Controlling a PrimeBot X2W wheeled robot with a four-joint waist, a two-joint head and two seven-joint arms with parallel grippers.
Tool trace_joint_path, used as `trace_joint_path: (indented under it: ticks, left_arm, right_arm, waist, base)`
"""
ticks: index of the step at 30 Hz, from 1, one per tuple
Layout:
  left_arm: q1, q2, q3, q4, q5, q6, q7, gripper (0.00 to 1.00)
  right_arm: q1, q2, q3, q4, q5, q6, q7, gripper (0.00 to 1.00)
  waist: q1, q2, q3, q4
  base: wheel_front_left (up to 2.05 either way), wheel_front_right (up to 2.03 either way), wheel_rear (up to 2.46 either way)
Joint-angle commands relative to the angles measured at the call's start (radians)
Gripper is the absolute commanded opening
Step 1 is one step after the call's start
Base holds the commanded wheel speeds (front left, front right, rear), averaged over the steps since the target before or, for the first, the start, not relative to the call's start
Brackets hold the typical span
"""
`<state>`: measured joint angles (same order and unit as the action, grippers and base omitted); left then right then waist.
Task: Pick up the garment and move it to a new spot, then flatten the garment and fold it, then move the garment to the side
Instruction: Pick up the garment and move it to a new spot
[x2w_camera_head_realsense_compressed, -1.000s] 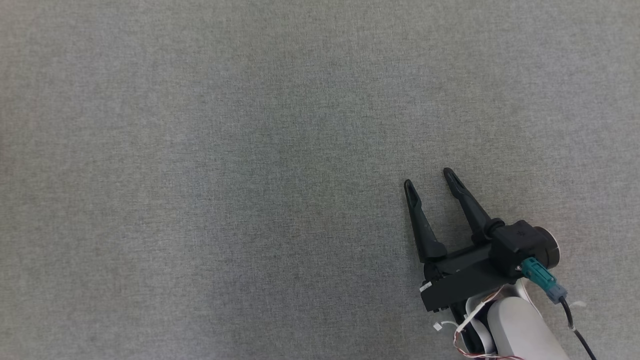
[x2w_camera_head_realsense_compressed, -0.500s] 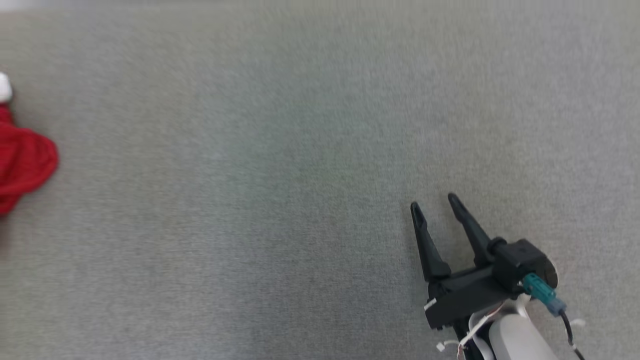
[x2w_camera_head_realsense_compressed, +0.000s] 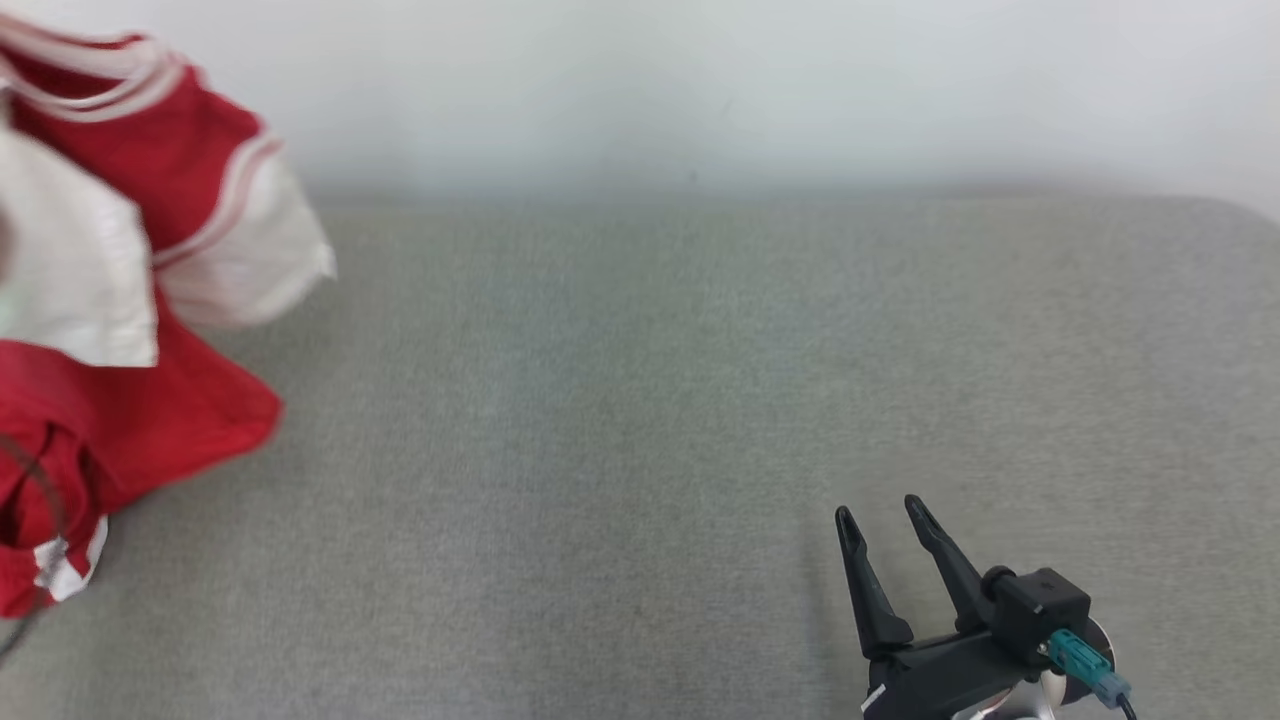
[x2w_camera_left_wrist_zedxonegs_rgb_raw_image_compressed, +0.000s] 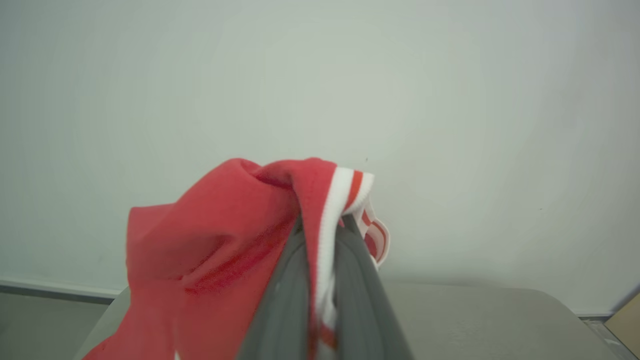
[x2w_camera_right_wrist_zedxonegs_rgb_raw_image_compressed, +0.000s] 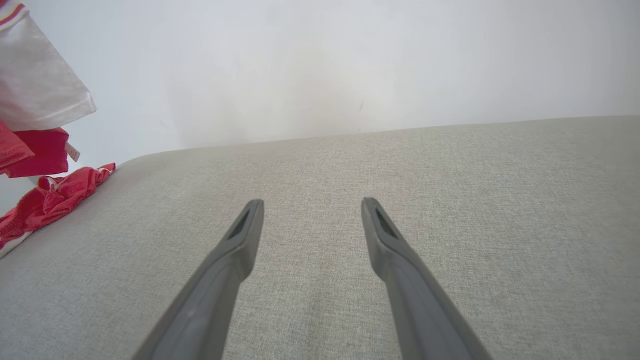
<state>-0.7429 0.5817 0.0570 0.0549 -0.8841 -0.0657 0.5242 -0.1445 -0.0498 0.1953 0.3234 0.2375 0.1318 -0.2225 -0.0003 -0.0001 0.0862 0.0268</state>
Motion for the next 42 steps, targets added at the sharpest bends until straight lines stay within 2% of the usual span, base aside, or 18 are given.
trace_joint_path:
  ticks: [1, 6, 10, 15, 16, 21, 28, 29, 30, 31, 37, 42]
  left_arm:
    - [-0.017, -0.023, -0.016, -0.023, -0.015, 0.002, 0.002, 0.0]
    - [-0.041, -0.126, -0.105, -0.098, -0.019, 0.013, 0.002, 0.0]
    - [-0.035, -0.204, -0.17, -0.106, -0.014, 0.013, -0.019, 0.0]
    - [0.028, -0.273, -0.238, -0.059, 0.025, 0.011, -0.076, 0.0]
    - [0.028, -0.273, -0.238, -0.059, 0.025, 0.011, -0.076, 0.0]
    - [0.105, -0.356, -0.298, 0.059, 0.062, 0.0, -0.179, 0.0]
    - [0.167, -0.422, -0.405, 0.323, 0.177, -0.011, -0.322, 0.0]
    - [0.172, -0.425, -0.423, 0.357, 0.205, -0.009, -0.344, 0.36]
    - [0.178, -0.432, -0.436, 0.392, 0.22, -0.008, -0.369, 0.9]
    - [0.183, -0.44, -0.446, 0.417, 0.235, -0.007, -0.394, 1.0]
    - [0.25, -0.487, -0.487, 0.492, 0.239, -0.027, -0.516, 1.0]
    - [0.365, -0.486, -0.477, 0.406, 0.249, -0.036, -0.715, 1.0]
  right_arm:
    - [0.017, -0.001, -0.006, -0.003, 0.002, -0.002, 0.001, 1.0]
    - [0.034, -0.001, -0.014, -0.026, -0.002, -0.002, 0.017, 1.0]
    - [0.038, -0.001, -0.013, -0.043, -0.002, -0.002, 0.028, 1.0]
    - [0.033, -0.001, -0.011, -0.07, -0.009, -0.002, 0.043, 1.0]
    - [0.033, -0.001, -0.011, -0.07, -0.009, -0.002, 0.043, 1.0]
    - [0.03, -0.001, -0.021, -0.089, -0.012, -0.002, 0.049, 1.0]
    - [0.03, -0.001, -0.025, -0.109, -0.015, -0.002, 0.051, 1.0]
    - [0.031, -0.001, -0.026, -0.111, -0.018, -0.002, 0.053, 1.0]
    - [0.033, 0.0, -0.026, -0.113, -0.022, -0.002, 0.057, 1.0]
    - [0.035, 0.0, -0.025, -0.115, -0.024, -0.002, 0.061, 1.0]
    - [0.056, -0.001, -0.038, -0.128, -0.046, -0.002, 0.081, 1.0]
    - [0.087, -0.001, -0.056, -0.147, -0.057, -0.002, 0.1, 1.0]
  waist:
    - [0.0003, 0.0001, -0.094, -0.059]
    - [0.0003, 0.0001, -0.1, -0.146]
    - [0.0003, 0.0001, -0.089, -0.222]
    - [0.0003, 0.0001, -0.062, -0.313]
    - [0.0003, 0.0001, -0.062, -0.313]
    - [0.0003, 0.0001, -0.022, -0.375]
    - [0.0003, 0.0001, 0.008, -0.411]
    - [0.0003, 0.0001, 0.008, -0.409]
    - [0.0003, 0.0001, 0.007, -0.406]
    - [0.0003, 0.0001, 0.003, -0.401]
    - [0.0003, 0.0001, -0.04, -0.335]
    - [0.0003, 0.0001, -0.084, -0.236]
  base:
    - [0.0, 0.0, 0.0]
    - [0.0, 0.0, 0.0]
    - [0.0, 0.0, 0.0]
    - [0.0, 0.0, 0.0]
    - [0.0, 0.0, 0.0]
    - [0.0, 0.0, 0.0]
    - [0.0, 0.0, 0.0]
    - [0.0, 0.0, 0.0]
    - [0.0, 0.0, 0.0]
    - [0.0, 0.0, 0.0]
    - [0.0, 0.0, 0.0]
    - [0.0, 0.0, 0.0]
